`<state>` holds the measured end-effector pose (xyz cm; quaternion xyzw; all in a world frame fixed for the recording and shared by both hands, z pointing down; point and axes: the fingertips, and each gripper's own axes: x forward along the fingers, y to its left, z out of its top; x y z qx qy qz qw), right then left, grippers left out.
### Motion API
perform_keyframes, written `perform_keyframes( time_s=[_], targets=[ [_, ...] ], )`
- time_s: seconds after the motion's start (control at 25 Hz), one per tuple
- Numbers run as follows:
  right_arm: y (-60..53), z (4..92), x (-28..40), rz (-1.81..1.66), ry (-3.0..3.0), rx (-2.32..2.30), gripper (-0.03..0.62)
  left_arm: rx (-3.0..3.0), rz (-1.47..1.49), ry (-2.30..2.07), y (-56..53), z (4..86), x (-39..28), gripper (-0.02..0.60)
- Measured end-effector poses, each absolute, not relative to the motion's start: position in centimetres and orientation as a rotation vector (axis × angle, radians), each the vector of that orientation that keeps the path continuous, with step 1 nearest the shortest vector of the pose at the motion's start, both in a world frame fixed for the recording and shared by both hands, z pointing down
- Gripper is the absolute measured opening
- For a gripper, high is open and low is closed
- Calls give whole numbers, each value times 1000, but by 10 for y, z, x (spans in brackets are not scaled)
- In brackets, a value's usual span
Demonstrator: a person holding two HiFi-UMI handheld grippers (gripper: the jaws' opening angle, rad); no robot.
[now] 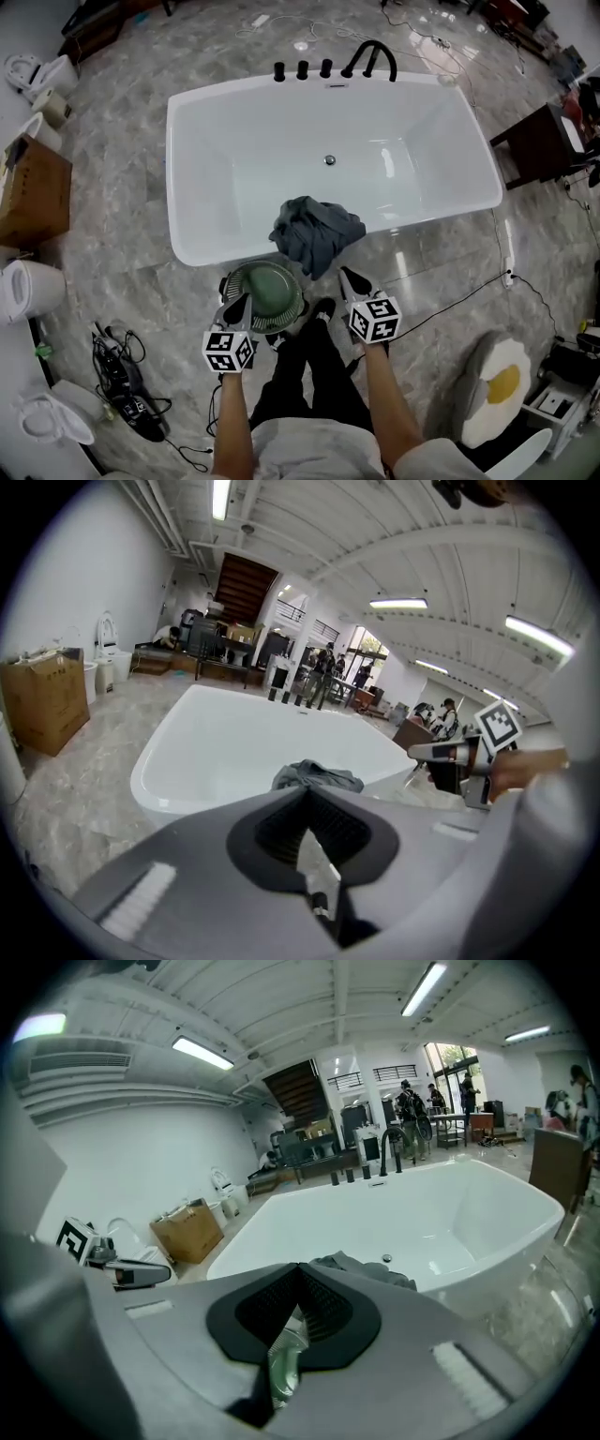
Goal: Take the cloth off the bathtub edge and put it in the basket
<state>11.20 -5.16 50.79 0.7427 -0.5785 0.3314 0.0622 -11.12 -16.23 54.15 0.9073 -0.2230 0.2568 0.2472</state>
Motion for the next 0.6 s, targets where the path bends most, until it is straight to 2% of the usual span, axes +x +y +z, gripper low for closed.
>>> perform_keyframes(
  time_s=[0.36, 0.52, 0.6],
  targets=[
    [-76, 623, 154, 1020, -1680, 2270, 5, 2642, 835, -400, -180, 618, -23, 62],
    [-75, 664, 164, 1076, -1705, 2247, 40, 2710, 892, -220, -191, 649, 28, 169],
    [-76, 679, 164, 1099, -1761, 2205, 88, 2764, 899, -109, -195, 656, 56, 225]
  ],
)
